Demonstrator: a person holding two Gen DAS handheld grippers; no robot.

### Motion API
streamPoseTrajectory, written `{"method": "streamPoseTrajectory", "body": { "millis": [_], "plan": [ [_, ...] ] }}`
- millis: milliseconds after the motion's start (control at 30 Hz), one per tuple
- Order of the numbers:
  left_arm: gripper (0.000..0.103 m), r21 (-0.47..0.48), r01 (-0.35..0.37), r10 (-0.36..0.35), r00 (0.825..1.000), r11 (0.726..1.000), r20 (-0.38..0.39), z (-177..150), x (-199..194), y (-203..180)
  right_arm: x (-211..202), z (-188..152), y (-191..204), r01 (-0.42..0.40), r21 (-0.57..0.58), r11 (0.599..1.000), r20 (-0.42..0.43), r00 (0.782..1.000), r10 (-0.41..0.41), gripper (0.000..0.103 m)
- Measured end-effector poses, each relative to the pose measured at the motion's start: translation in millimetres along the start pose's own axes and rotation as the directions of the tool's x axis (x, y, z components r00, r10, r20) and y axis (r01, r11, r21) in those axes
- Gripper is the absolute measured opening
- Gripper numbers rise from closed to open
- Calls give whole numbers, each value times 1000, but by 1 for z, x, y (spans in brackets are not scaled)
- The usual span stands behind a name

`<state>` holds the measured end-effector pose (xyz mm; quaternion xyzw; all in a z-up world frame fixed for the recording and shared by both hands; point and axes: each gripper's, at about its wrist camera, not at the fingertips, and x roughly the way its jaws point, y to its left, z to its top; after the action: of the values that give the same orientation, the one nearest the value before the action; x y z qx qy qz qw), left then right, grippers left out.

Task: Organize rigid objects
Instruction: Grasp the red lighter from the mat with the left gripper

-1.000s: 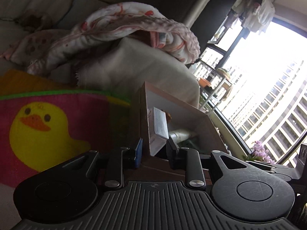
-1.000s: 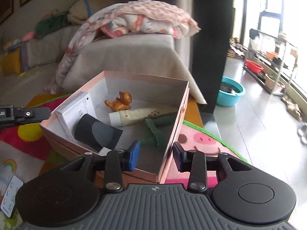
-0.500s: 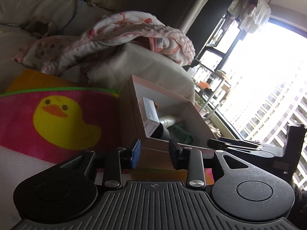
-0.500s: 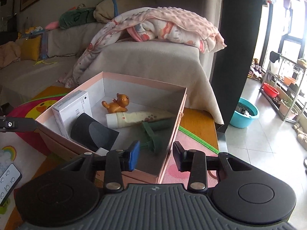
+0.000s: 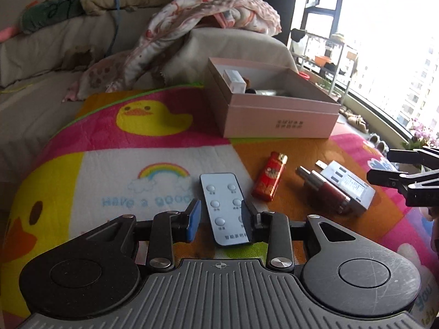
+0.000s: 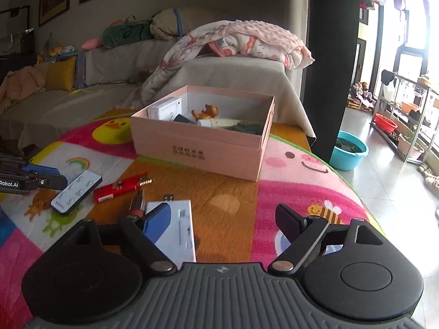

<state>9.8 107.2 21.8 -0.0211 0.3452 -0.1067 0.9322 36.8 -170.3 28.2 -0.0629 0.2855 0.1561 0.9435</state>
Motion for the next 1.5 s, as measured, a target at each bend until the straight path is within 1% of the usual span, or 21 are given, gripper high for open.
{"method": "streamPoseTrajectory", "body": {
  "millis": [100, 200, 267, 333, 400, 433, 467, 500, 567, 600, 667, 700, 800, 867, 967, 1067, 1233, 1300, 1367, 1400, 1500],
  "plan": [
    [37, -7, 4, -4, 1000, 1000, -22, -4, 8, -7, -3, -9, 6, -35, 18, 999, -22, 999, 35, 84],
    [39, -3, 38, -38, 999, 999, -15, -4, 16, -16, -6, -16, 13, -90, 6, 996, -50, 995, 90, 84],
    [39, -22, 82, -83, 996, 996, -17, 0, 23, -19, -4, -20, 21, -77, -38, 996, -65, 995, 75, 84],
    [40, -28, 101, -101, 995, 994, -12, 2, 30, -22, 4, -21, 27, -47, -72, 996, -86, 995, 40, 83],
    [39, -11, 94, -94, 996, 996, -7, 6, 32, -27, 10, -19, 29, -43, -75, 996, -91, 995, 36, 75],
    [39, -7, 94, -94, 996, 996, 3, 8, 31, -29, 12, -18, 29, -53, -76, 996, -100, 994, 45, 63],
    [39, -5, 88, -87, 996, 996, 17, 10, 29, -29, 14, -16, 28, -48, -79, 996, -110, 993, 39, 53],
    [39, -2, 77, -77, 997, 997, 30, 12, 26, -29, 17, -15, 25, -23, -76, 997, -115, 993, 14, 52],
    [39, 6, 66, -66, 997, 998, 47, 18, 21, -31, 23, -15, 14, 49, -42, 998, -118, 992, -54, 54],
    [39, 8, 74, -75, 996, 997, 46, 20, 20, -33, 24, -16, 6, 64, -11, 998, -121, 991, -64, 55],
    [39, 14, 108, -109, 994, 994, 33, 24, 23, -38, 25, -17, -6, 55, 51, 997, -126, 991, -48, 60],
    [39, 25, 118, -119, 993, 993, 25, 25, 26, -43, 25, -19, -8, 53, 66, 996, -123, 991, -44, 60],
    [39, 64, 94, -94, 996, 994, 0, 25, 40, -57, 24, -21, -5, 64, 53, 997, -113, 992, -57, 61],
    [39, 73, 91, -91, 996, 993, -10, 27, 48, -62, 23, -21, -4, 63, 55, 997, -110, 992, -56, 63],
    [40, 80, 91, -90, 996, 993, -13, 29, 58, -68, 20, -22, -7, 56, 77, 995, -101, 994, -48, 68],
    [39, 109, 83, -82, 997, 991, -16, 30, 65, -75, 18, -22, -9, 54, 94, 994, -85, 995, -46, 71],
    [39, 126, 120, -119, 993, 985, -16, 29, 68, -80, 20, -22, -8, 57, 98, 994, -92, 995, -48, 71],
    [40, 126, 88, -84, 996, 988, -32, 28, 73, -80, 21, -22, -9, 59, 101, 993, -96, 994, -50, 72],
    [39, 116, 62, -59, 998, 991, -21, 28, 76, -77, 21, -22, -8, 61, 102, 993, -96, 994, -51, 75],
    [37, 109, 53, -52, 998, 993, -19, 30, 78, -76, 21, -22, -8, 62, 101, 993, -96, 994, -52, 77],
    [35, 89, 57, -56, 998, 994, -16, 32, 80, -74, 22, -22, -8, 65, 102, 993, -102, 993, -55, 80]
  ]
}}
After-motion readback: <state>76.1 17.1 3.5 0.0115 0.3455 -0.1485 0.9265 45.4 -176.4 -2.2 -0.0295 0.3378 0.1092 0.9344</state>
